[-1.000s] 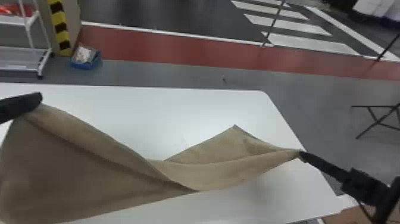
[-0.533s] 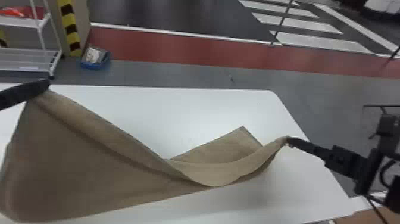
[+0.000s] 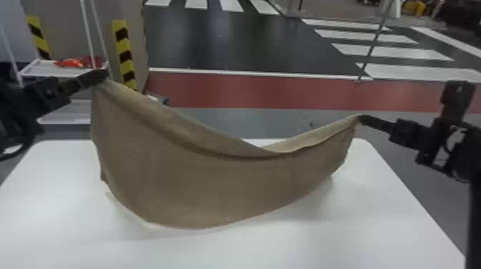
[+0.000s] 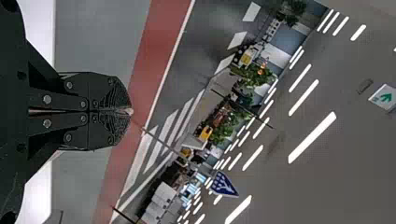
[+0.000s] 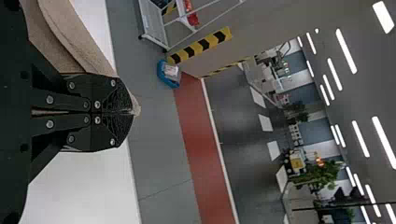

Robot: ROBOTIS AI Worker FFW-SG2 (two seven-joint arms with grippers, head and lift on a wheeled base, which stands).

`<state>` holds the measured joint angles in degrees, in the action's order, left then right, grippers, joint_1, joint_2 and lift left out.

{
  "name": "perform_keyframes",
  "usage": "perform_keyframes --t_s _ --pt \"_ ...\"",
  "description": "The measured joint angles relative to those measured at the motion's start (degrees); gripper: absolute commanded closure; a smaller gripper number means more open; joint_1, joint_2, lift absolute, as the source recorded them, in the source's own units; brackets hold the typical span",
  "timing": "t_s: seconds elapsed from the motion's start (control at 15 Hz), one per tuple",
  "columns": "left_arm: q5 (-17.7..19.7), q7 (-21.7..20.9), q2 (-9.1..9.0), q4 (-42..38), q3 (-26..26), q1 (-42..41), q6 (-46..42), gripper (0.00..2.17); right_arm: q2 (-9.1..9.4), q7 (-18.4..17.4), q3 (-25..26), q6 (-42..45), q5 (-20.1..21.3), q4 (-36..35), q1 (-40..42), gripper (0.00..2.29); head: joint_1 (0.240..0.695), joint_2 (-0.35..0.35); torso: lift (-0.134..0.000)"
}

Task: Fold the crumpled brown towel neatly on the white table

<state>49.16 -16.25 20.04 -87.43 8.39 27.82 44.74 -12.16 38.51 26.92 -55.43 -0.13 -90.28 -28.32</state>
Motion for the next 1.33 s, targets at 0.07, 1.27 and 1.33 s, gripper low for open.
perform_keyframes --t_s 0.07,1.27,1.33 --pt "0.03 -1.57 -0.03 4.66 -0.79 3.84 -2.13 1.62 -0.1 -0.02 -1.15 3.16 1.18 4.1 -4.0 1.8 0.447 -0.121 -0.124" --pt "1.31 -5.02 -4.7 -32.48 13.1 -45.02 -3.95 1.62 -7.29 18.97 18.4 9.09 -18.73 -6.77 37.81 1.8 0.695 -0.282 -0.124" --pt "0.85 -5.12 -5.61 -34.92 14.14 -47.03 -2.89 1.62 -7.06 19.7 19.28 7.72 -19.03 -7.47 38.71 1.8 0.695 -0.301 -0.124"
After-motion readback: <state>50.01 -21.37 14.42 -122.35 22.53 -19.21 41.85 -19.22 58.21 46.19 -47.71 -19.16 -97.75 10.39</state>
